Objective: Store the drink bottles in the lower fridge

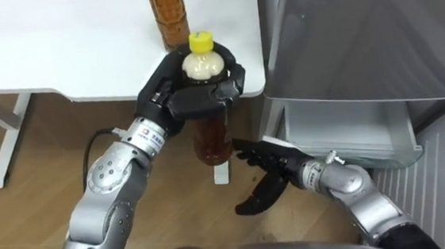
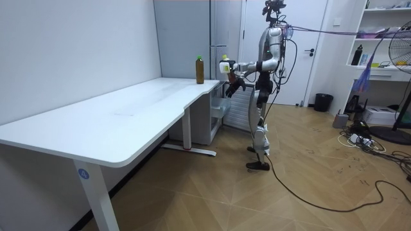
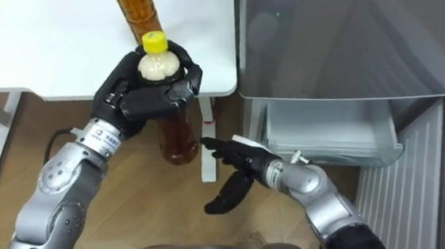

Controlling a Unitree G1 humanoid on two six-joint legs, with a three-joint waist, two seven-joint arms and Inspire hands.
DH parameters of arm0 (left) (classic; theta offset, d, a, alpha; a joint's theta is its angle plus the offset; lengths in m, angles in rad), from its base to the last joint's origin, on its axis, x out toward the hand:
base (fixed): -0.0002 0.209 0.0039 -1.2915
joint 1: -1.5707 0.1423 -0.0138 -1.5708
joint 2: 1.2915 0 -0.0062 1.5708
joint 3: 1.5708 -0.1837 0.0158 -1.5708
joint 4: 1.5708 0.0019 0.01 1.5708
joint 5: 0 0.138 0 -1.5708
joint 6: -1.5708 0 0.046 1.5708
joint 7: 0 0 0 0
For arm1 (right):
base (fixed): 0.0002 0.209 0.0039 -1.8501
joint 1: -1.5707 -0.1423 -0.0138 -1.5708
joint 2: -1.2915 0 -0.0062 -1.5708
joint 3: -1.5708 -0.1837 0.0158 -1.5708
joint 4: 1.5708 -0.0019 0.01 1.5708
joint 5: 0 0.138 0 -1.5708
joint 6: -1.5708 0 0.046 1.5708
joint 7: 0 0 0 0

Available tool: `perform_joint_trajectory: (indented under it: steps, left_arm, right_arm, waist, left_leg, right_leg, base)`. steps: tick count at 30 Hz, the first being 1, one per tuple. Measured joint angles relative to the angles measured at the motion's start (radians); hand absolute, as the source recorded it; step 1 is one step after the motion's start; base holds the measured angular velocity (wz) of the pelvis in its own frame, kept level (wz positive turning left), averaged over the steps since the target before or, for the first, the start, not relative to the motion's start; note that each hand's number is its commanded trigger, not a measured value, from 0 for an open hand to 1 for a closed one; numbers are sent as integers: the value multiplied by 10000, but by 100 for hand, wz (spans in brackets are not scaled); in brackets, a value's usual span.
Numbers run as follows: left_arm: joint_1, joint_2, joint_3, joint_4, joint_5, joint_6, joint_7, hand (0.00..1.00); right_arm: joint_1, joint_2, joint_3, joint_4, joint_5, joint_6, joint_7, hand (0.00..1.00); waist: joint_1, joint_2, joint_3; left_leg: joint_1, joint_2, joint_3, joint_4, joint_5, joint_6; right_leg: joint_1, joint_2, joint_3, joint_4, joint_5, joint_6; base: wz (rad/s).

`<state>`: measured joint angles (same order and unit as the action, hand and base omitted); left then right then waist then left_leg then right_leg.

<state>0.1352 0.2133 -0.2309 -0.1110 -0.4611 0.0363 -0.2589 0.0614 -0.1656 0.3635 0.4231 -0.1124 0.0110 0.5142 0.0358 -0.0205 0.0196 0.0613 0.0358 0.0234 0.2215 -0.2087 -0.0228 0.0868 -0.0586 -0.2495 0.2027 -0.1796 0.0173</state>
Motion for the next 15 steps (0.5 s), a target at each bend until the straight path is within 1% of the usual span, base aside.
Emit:
perform_joint_trajectory:
  steps: [1,3,7,9,13,15]
  left_arm:
    - [0,-1,-2,0,0,0,-7,100]
    - [0,10,-13,26,0,1,-157,100]
    - [-2,4,-244,241,-12,-7,-414,100]
    - [-1,-23,-359,355,13,-4,-558,100]
    - [-2,-21,-541,433,21,-5,-563,100]
    - [-13,-23,-651,555,13,-6,-563,100]
  right_arm:
    - [30,-4,13,-42,191,0,96,0]
    - [102,-28,103,-177,1122,1,607,0]
    - [75,32,253,-230,2003,2,1155,0]
    - [82,87,264,-227,2176,143,1318,0]
    - [96,-17,268,-227,2376,358,1524,0]
    - [186,-29,283,-228,2781,582,1521,0]
  waist:
    - [0,-15,5]
    - [1,-37,3]
    - [-18,-27,-8]
    - [-34,-14,-3]
    - [-47,-7,-2]
    - [-58,25,-2]
  left_leg:
    - [-22,-3,-20,8,0,0]
    - [-80,-9,-40,16,0,0]
    - [-140,-8,-12,34,0,1]
    - [-226,-10,11,102,0,0]
    - [-218,2,43,132,-1,0]
    - [-168,17,47,131,-2,0]
  right_leg:
    - [-5,0,-18,-10,0,0]
    - [-47,1,-25,-15,0,0]
    - [-139,-3,0,13,0,0]
    - [-228,-18,12,36,1,-2]
    - [-224,-17,28,70,2,-2]
    - [-218,-18,42,172,1,-2]
  base:
    - [6]
    - [2]
    - [0]
    - [0]
    - [0]
    - [0]
